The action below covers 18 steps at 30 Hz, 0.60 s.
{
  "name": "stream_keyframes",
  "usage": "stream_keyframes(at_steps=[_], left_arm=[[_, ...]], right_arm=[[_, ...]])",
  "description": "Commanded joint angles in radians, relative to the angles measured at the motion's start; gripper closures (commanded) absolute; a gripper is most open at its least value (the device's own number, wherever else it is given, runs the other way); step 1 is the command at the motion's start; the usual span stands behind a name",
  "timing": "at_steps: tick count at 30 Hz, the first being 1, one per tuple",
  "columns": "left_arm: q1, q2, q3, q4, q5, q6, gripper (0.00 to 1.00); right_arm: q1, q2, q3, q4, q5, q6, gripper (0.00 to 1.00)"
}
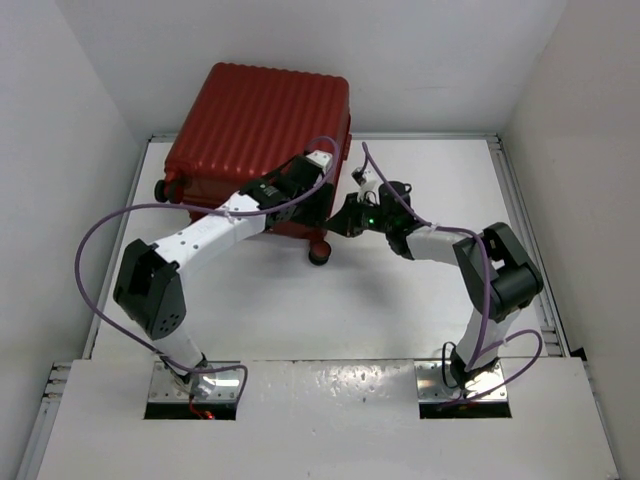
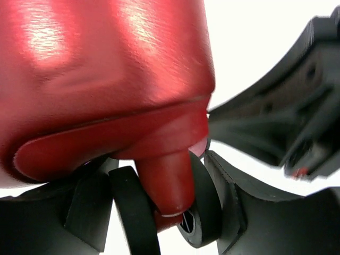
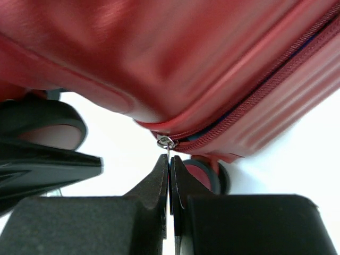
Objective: Pack the luggage
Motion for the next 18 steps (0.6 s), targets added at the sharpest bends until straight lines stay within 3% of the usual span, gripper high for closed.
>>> stream_keyframes(at_steps=[1,10,18], left_arm=[[0.043,-0.112,-0.059,0.007,0.030,0.165,1.00],[0.073,-0.359,-0.318,0.007,0.108,0.362,1.00],[0.096,-0.473,-0.454,0.007,0.110,0.519,1.00]], right_arm=[[-0.084,-0.061,-0.011,-0.038,0.082,-0.097,1.00],[-0.137,-0.130,-0.039,-0.117,0.122,-0.289,1.00],[-0.170,-0.045,0.067,-0.103,0.159,-0.348,1.00]])
